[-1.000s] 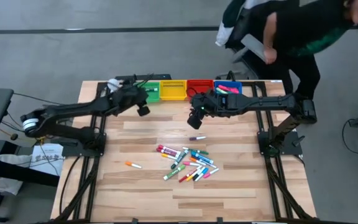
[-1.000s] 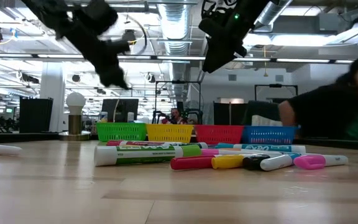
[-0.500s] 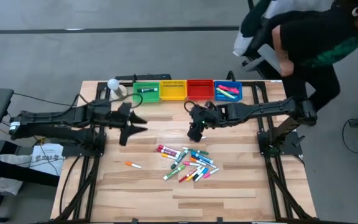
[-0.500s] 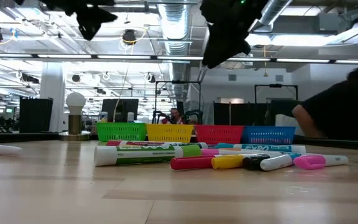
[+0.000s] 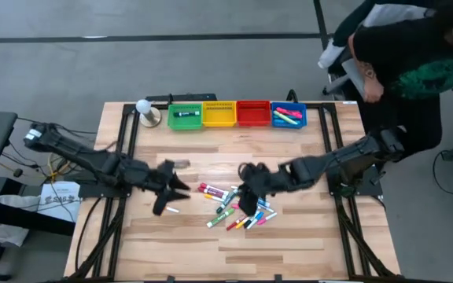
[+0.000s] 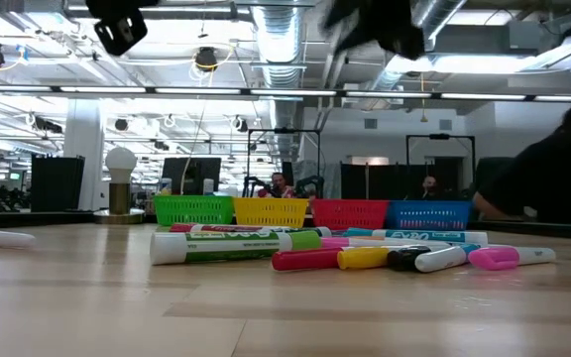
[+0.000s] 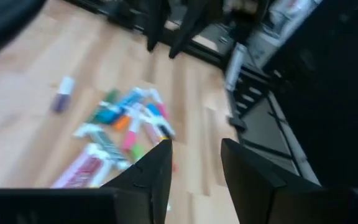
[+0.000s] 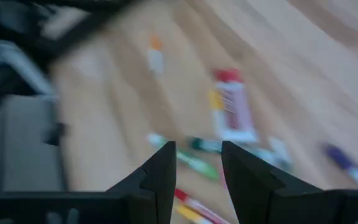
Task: Pick & Place Markers
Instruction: Put the light green marker pen into the green basket
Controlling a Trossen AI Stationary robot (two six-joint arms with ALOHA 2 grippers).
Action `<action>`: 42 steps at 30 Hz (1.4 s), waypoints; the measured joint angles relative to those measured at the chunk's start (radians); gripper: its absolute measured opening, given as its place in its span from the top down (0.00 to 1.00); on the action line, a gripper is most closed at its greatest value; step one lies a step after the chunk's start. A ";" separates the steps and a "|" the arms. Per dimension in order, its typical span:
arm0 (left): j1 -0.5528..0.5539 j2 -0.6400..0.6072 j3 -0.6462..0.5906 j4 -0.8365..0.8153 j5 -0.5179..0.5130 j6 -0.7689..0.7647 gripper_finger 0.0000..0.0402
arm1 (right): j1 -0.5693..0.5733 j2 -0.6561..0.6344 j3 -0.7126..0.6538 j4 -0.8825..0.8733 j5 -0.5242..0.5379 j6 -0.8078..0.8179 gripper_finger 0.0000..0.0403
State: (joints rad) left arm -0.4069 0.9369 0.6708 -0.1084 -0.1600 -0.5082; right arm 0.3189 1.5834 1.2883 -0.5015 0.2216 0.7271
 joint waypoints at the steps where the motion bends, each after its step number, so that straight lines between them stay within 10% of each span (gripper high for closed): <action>1: -0.025 0.027 0.000 0.029 -0.003 0.001 0.66 | 0.023 0.009 0.001 0.050 0.023 -0.001 0.71; 17: -0.123 0.451 0.001 0.429 -0.345 -0.159 0.66 | 0.205 0.055 -0.001 0.086 0.436 0.290 0.71; 30: -0.159 0.671 0.031 0.492 -0.356 -0.298 0.66 | 0.282 0.053 0.000 -0.153 0.179 0.055 0.71; 42: -0.184 0.812 0.129 0.490 -0.413 -0.259 0.66 | 0.387 0.054 -0.001 -0.252 0.354 0.109 0.71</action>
State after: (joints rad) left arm -0.5911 1.7490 0.7996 0.3813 -0.5728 -0.7670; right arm 0.7064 1.6370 1.2877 -0.7535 0.5757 0.8360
